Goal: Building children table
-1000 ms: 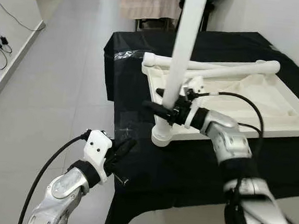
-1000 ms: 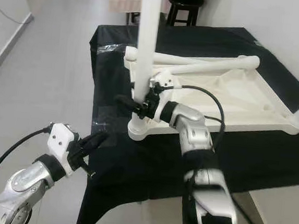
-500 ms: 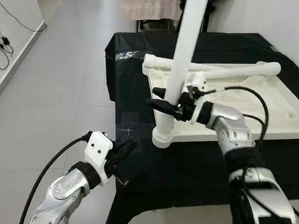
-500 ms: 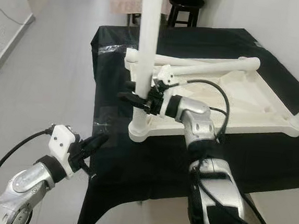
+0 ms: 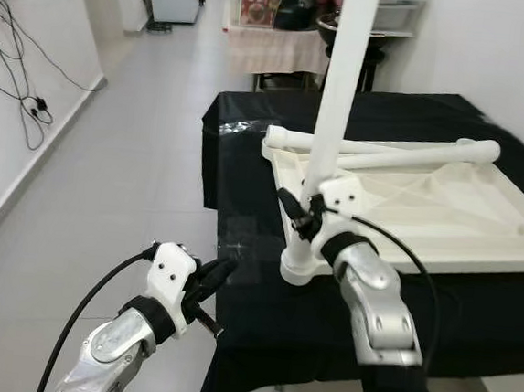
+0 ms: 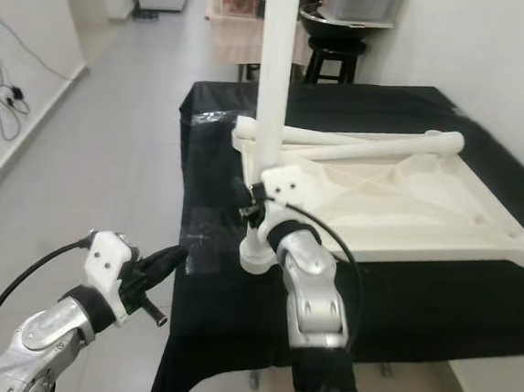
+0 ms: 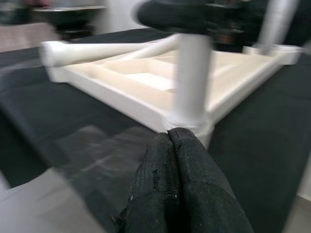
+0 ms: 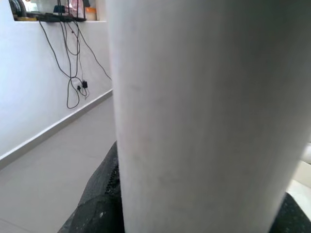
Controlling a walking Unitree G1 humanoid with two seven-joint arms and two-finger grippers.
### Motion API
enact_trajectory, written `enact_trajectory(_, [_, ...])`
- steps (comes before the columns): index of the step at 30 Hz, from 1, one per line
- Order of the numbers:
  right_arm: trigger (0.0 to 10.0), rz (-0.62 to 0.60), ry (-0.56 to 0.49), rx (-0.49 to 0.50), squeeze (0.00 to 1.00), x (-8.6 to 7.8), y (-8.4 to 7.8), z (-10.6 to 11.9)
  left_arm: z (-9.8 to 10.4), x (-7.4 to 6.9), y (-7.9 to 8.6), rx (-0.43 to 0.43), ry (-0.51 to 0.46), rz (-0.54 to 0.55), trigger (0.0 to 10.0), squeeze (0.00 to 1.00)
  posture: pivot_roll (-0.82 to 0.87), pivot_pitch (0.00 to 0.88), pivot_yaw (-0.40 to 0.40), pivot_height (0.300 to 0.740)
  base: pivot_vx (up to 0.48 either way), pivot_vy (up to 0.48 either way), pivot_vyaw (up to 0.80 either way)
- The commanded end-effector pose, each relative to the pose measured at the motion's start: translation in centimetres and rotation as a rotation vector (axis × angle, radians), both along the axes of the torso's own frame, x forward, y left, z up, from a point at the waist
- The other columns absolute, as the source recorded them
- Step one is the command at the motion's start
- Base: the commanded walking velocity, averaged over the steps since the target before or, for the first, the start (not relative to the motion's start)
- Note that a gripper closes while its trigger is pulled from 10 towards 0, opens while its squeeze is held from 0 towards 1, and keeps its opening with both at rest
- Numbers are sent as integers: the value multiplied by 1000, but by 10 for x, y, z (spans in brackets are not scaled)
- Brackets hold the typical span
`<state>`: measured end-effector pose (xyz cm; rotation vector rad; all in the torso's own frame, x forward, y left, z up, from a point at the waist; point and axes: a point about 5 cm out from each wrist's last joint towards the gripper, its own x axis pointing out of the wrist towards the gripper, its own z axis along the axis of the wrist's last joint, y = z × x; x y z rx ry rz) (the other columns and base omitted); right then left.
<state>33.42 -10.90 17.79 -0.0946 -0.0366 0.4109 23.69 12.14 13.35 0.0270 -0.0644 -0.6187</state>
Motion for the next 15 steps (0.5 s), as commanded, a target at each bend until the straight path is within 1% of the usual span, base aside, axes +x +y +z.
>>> enact_trajectory(1, [0, -70, 150, -70, 0, 2, -14, -34, -1, 0, 1, 0, 11, 0, 10000, 0, 11, 59, -24, 740, 0, 0, 0])
enact_trajectory(2, [0, -70, 150, -70, 0, 2, -14, -34, -1, 0, 1, 0, 11, 0, 10000, 0, 11, 59, -24, 740, 0, 0, 0])
enact_trajectory(3, [10000, -64, 139, -72, 0, 9, -11, -25, -1, 1, 1, 5, 5, 12, 10000, 0, 25, 57, -23, 740, 0, 0, 0])
enact_trajectory(5, [10000, -51, 128, -64, 0, 10, -7, -18, -1, 1, 2, 7, 2, 17, 10000, 0, 25, 57, -23, 740, 0, 0, 0])
enact_trajectory(6, [10000, -5, 110, -67, 1000, 10, -5, -13, -1, 1, 2, 8, 2, 17, 10000, 0, 25, 58, -24, 740, 0, 0, 0])
enact_trajectory(8, [10000, 83, 74, -88, 1000, 10, -1, -6, -1, 1, 2, 8, 2, 18, 10000, 0, 24, 58, -24, 740, 0, 0, 0])
enact_trajectory(9, [10000, 159, 59, -90, 1000, 11, 3, -2, -1, 1, 2, 7, 2, 17, 10000, 0, 23, 60, -24, 740, 0, 0, 0])
enact_trajectory(11, [10000, 244, 45, -89, 1000, 12, 6, 2, -1, 2, 2, 6, 2, 17, 10000, 0, 23, 60, -24, 740, 0, 0, 0])
enact_trajectory(12, [10000, 244, 45, -89, 1000, 12, 6, 2, -1, 2, 2, 6, 2, 17, 10000, 0, 23, 60, -24, 740, 0, 0, 0])
enact_trajectory(13, [10000, 281, 31, -92, 1000, 13, 7, 4, -1, 2, 2, 5, 3, 16, 10000, 0, 23, 59, -26, 740, 0, 0, 0])
enact_trajectory(15, [10000, 298, 22, -95, 1000, 14, 7, 5, -1, 2, 2, 5, 3, 15, 10000, 0, 23, 59, -26, 740, 0, 0, 0])
